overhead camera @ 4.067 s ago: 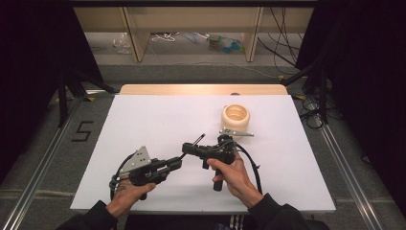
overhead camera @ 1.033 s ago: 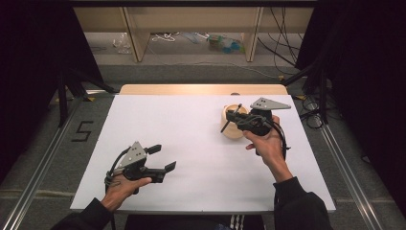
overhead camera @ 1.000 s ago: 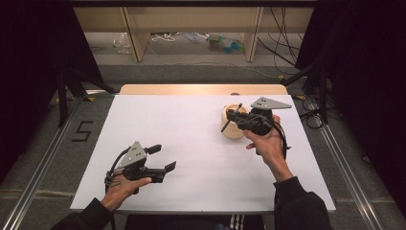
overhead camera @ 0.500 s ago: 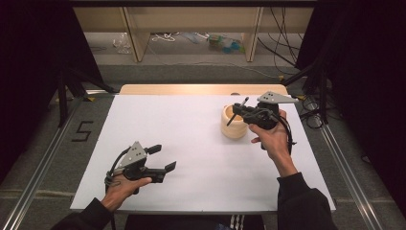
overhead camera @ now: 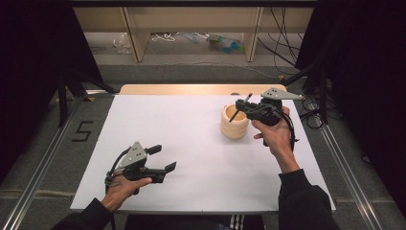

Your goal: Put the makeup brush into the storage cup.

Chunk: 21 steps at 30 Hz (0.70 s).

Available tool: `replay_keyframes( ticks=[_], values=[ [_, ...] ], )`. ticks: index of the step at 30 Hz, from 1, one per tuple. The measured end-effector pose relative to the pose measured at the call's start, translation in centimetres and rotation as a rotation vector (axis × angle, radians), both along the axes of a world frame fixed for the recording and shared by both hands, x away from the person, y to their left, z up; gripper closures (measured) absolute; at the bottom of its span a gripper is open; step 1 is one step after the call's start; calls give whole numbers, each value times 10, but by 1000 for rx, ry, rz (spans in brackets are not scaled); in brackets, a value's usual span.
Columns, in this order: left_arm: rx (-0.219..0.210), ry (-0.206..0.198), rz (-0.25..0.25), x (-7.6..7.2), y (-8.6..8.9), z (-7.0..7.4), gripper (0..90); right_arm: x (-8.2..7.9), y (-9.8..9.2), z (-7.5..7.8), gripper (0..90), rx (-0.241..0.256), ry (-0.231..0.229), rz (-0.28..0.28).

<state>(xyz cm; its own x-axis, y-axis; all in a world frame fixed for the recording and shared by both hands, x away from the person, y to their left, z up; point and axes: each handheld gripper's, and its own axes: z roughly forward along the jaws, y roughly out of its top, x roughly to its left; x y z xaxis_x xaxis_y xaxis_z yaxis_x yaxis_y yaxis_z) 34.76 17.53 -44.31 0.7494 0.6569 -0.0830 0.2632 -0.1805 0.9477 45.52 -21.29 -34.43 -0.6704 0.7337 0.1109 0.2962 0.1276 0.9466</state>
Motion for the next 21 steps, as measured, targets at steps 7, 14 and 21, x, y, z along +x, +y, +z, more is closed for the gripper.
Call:
replay_keyframes(
  ticks=[7,14,21],
  values=[
    [4,2,4,0,0,0,170,4,-2,1,834,6,9,-10],
    [-1,1,1,0,0,0,170,9,-6,2,834,8,-1,-20],
    [2,1,3,0,0,0,170,13,-7,0,834,4,13,-39]
  ],
)
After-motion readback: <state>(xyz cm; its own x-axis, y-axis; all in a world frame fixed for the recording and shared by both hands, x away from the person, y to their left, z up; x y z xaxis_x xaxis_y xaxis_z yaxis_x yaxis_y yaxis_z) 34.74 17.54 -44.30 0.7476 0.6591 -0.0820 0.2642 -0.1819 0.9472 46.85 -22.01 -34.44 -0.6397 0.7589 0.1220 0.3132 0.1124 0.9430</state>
